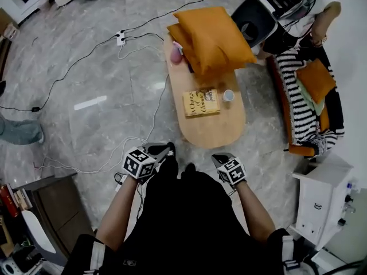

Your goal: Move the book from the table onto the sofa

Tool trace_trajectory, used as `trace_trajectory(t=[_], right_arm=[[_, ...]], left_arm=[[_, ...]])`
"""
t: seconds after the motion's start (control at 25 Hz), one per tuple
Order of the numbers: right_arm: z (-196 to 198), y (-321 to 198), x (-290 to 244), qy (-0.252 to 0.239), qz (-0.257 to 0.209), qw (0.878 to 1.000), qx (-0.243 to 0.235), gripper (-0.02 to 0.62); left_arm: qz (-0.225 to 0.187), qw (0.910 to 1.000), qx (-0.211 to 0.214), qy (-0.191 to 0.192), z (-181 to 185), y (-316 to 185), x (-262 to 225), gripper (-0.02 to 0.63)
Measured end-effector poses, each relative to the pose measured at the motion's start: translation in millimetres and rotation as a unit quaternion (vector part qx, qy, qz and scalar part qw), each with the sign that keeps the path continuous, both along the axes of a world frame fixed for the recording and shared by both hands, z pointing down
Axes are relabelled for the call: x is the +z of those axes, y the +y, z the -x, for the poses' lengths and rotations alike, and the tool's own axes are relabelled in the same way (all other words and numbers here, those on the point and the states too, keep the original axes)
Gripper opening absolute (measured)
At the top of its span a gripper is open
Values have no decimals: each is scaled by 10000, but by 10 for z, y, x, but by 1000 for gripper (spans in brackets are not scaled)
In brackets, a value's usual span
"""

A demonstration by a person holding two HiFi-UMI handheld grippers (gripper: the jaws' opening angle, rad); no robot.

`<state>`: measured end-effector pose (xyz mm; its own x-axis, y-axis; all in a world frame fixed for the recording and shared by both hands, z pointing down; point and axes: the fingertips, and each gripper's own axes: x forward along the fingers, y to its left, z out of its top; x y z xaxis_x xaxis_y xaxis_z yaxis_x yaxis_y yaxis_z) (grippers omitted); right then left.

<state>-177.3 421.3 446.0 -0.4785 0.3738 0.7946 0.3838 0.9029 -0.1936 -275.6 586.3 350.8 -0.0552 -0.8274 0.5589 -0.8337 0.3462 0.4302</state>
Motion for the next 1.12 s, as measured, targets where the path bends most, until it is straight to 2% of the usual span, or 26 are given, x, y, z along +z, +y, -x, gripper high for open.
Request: trace_trajectory(t=[0.2,0.36,0.72,0.88,1.12], right_arm=[[437,38,-110,-79,228,9983,536,6],[529,62,-30,47,247,9979,596,6],[740,-156,282,190,293,9967,729,6],[977,-331,503,238,277,9967,730,6],[1311,-523,848,273,339,9968,667,6]], left_arm=[[156,9990,414,111,372,35,88,9],[235,9983,479,226,582,23,187,9],[428,9974,366,457,789,-61,549,9],[416,9970,186,631,902,-139,728,9],[541,9938,22,969,882,-271,1200,9]])
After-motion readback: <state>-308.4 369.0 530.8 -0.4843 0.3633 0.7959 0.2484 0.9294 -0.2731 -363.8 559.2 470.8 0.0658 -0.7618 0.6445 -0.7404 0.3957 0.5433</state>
